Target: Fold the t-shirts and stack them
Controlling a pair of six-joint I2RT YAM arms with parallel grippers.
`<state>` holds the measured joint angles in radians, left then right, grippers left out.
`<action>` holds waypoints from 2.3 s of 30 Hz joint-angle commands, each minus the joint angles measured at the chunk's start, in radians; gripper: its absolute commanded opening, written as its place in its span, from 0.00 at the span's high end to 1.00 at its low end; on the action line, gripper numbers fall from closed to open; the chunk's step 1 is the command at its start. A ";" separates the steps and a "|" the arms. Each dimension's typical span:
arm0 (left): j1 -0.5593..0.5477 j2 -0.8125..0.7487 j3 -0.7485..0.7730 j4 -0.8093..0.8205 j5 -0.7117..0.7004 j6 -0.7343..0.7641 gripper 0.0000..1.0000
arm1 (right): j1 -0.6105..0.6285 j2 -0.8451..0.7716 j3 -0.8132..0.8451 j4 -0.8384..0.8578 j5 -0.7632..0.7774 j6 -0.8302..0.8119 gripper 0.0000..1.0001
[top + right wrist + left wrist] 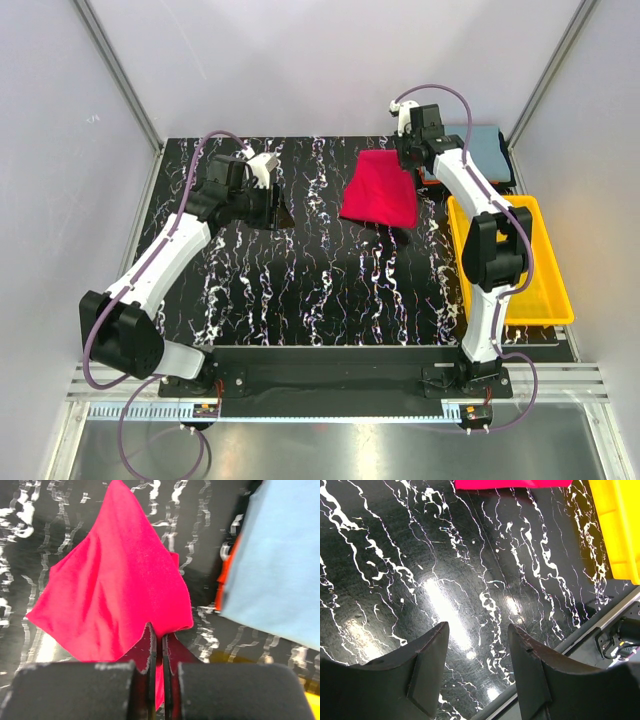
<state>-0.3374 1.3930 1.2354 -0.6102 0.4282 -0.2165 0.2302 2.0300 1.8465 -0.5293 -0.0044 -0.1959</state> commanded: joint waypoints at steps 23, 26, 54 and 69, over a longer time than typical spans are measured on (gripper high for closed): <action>0.009 -0.034 0.001 0.059 0.069 -0.020 0.44 | -0.121 -0.059 0.280 -0.009 0.070 -0.181 1.00; 0.009 -0.034 0.001 0.061 0.075 -0.020 0.44 | -0.138 -0.070 0.289 -0.017 0.060 -0.197 1.00; 0.021 -0.029 -0.002 0.073 0.103 -0.030 0.43 | -0.321 0.022 0.531 -0.077 -0.207 -0.251 1.00; 0.049 -0.006 -0.004 0.089 0.133 -0.047 0.42 | -0.325 -0.029 0.560 -0.117 -0.388 -0.110 1.00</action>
<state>-0.3042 1.3922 1.2339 -0.5728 0.5274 -0.2493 -0.0944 2.1120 2.3859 -0.7036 -0.3042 -0.3748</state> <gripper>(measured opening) 0.574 0.028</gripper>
